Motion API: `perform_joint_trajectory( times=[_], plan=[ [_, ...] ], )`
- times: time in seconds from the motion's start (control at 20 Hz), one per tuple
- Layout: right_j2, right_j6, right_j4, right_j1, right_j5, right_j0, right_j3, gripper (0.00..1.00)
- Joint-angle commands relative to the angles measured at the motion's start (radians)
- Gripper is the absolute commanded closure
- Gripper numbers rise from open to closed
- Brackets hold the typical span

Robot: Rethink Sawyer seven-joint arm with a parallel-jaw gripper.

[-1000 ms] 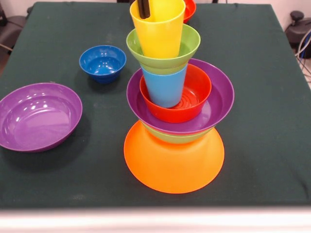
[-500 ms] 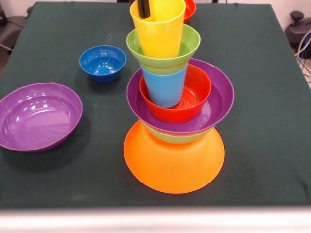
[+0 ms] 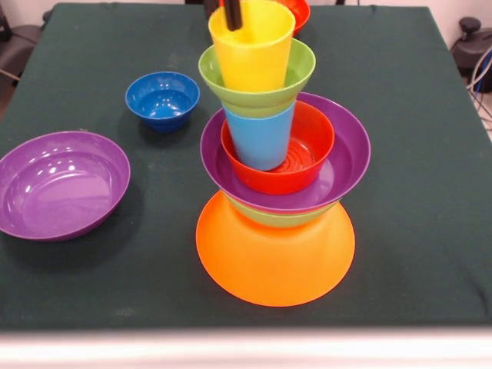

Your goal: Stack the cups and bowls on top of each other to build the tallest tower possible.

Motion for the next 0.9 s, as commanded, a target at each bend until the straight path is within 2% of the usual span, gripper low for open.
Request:
perform_joint_trajectory(
  times=[0.05, 0.9],
  plan=[
    [0.056, -0.072, -0.055, 0.048, -0.053, 0.022, 0.015, 0.00],
    [0.059, -0.061, -0.033, 0.047, -0.013, 0.022, -0.005, 0.00]
  ],
)
